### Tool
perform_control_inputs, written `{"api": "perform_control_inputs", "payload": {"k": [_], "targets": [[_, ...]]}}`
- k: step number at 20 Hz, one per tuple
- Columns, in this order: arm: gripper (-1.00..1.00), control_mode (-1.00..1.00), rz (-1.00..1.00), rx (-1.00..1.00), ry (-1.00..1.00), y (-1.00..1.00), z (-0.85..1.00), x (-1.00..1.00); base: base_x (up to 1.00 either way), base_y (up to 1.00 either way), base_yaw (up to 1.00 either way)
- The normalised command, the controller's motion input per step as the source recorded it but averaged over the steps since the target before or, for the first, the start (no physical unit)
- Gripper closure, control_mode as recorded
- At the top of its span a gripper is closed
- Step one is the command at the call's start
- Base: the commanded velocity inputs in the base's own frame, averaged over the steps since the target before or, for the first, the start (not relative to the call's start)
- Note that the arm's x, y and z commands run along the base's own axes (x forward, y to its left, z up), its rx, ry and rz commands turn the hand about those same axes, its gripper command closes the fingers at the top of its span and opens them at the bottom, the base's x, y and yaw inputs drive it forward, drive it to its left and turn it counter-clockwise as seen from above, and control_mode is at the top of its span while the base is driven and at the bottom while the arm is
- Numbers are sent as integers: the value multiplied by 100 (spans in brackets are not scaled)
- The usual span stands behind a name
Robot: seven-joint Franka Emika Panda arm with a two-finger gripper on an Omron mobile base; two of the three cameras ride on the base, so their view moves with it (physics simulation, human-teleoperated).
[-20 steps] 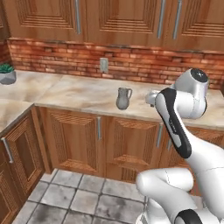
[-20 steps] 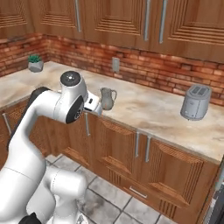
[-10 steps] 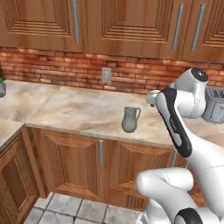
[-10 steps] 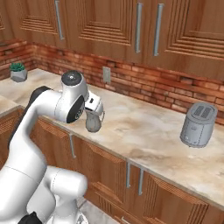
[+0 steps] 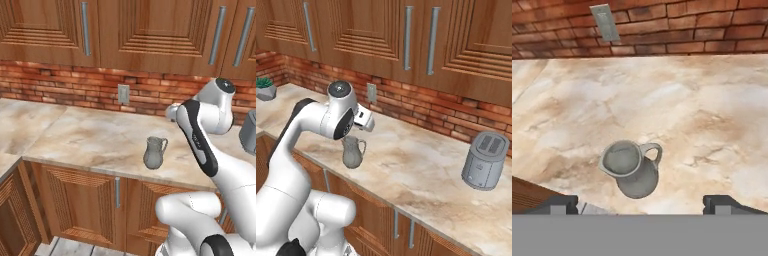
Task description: Move the corn and sushi from the second highest shelf to the top shelf to make space. Then, place the pitcher from the counter on the cleared second highest shelf.
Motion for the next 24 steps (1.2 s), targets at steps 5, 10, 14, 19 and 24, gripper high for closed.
{"api": "perform_control_inputs", "payload": {"k": [5,10,14,19,24], "targets": [[-100,-100,16,0,-9,1,-36,27,0,0,0],[-100,-100,38,0,-19,-3,-50,24,0,0,0],[-100,-100,44,0,-26,-16,-46,11,0,0,0],[-100,-100,39,-1,-23,-29,-11,-3,0,0,0],[-100,-100,31,-6,-10,-17,-2,-4,0,0,0]]}}
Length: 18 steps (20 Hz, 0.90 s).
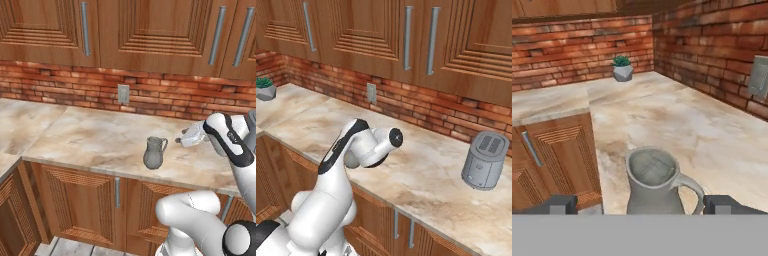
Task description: Move the corn and sushi from the second highest shelf to the top shelf to make space. Then, place the pitcher from the counter on the cleared second highest shelf.
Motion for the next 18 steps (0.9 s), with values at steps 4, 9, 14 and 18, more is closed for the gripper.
{"api": "perform_control_inputs", "payload": {"k": [4,9,14,18], "targets": [[-100,-100,28,-8,-10,0,-20,0,0,0,0],[-100,-100,26,-2,-10,0,-27,0,0,0,0],[-100,-100,10,0,0,4,-12,8,0,0,0],[-100,-100,0,0,0,4,0,22,0,0,0]]}}
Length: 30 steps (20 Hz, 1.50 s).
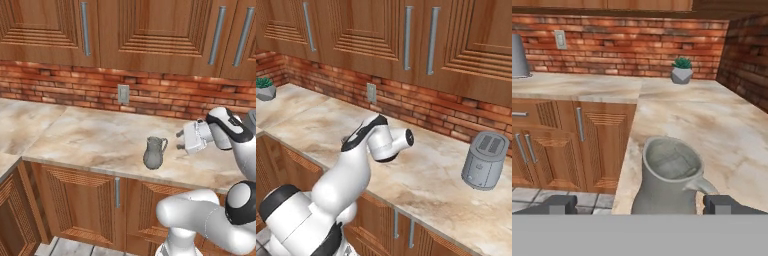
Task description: Move the corn and sushi from the second highest shelf to the top shelf to make space. Then, place the pitcher from the counter on the cleared second highest shelf.
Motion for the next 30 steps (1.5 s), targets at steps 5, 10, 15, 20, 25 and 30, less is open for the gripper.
{"api": "perform_control_inputs", "payload": {"k": [5,10,15,20,25,30], "targets": [[-100,-100,0,0,0,1,-1,22,0,0,0],[-100,-100,1,0,0,2,-7,14,0,0,0],[-100,-100,10,0,0,1,-10,13,0,0,0],[-100,-100,17,0,0,0,-17,19,0,0,0],[-100,-100,17,0,1,0,-17,26,0,0,0],[-100,-100,15,0,2,0,-12,34,0,0,0]]}}
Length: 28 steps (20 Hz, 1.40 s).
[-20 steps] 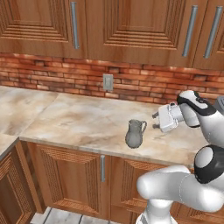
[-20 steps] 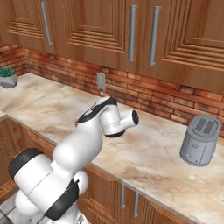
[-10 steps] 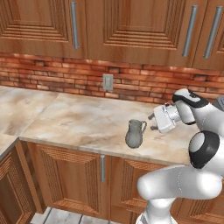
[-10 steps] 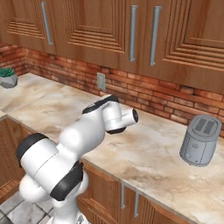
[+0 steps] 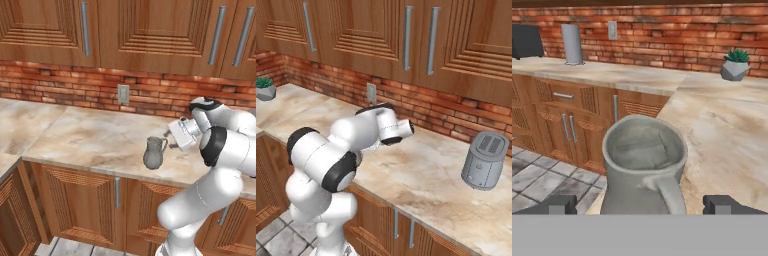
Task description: Move the corn and sushi from the second highest shelf to the top shelf to make space. Then, place the pitcher from the counter on the cleared second highest shelf.
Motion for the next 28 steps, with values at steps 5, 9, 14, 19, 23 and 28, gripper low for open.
{"api": "perform_control_inputs", "payload": {"k": [5,9,14,19,23,28], "targets": [[-100,-100,14,0,2,0,-9,33,0,0,0],[-100,-100,15,0,5,0,-14,22,0,0,0],[-100,-100,15,0,5,0,-20,13,0,0,0],[-100,-100,14,0,6,6,-12,0,0,0,0],[-100,-100,11,0,4,12,-4,0,0,0,0],[-100,-100,7,0,1,20,-4,0,0,0,0]]}}
